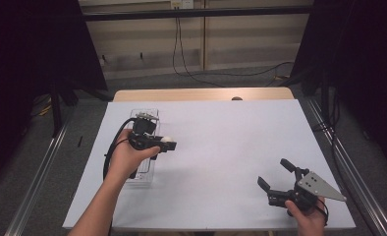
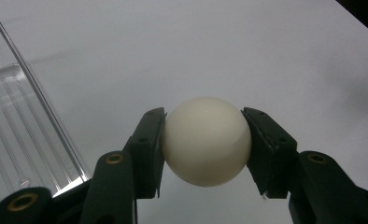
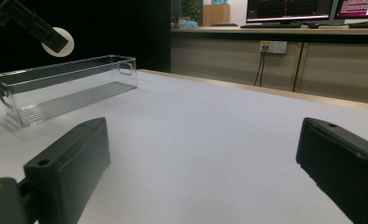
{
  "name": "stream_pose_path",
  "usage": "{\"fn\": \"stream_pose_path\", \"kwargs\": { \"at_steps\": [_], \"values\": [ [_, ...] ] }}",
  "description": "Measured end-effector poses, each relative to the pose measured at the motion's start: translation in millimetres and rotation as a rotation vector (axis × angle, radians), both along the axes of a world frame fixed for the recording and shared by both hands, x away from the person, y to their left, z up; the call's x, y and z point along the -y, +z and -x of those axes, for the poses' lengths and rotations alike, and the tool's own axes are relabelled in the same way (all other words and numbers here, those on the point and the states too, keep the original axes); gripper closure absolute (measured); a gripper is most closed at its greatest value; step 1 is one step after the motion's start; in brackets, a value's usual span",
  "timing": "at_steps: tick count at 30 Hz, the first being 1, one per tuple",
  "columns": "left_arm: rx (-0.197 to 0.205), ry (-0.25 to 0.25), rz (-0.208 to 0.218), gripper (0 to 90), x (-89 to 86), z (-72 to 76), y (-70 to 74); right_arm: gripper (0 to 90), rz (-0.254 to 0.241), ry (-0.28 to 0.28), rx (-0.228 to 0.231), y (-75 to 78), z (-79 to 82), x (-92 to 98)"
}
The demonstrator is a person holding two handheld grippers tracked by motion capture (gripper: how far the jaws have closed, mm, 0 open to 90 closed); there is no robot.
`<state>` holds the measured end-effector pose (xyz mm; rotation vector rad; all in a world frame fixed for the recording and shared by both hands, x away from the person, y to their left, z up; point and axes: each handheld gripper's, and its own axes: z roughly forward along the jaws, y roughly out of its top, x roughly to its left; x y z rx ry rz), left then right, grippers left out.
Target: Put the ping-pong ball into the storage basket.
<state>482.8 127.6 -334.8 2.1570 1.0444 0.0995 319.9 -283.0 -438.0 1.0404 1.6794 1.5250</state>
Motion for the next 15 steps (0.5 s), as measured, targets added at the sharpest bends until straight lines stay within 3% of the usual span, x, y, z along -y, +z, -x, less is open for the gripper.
{"fn": "stream_pose_path", "kwargs": {
  "at_steps": [15],
  "values": [
    [-0.004, 0.010, 0.003, 51.4, -2.6, -1.2, 4.5, 2.4, -0.001, 0.003, 0.004, 0.1, -0.3, 0.3]
  ]
}}
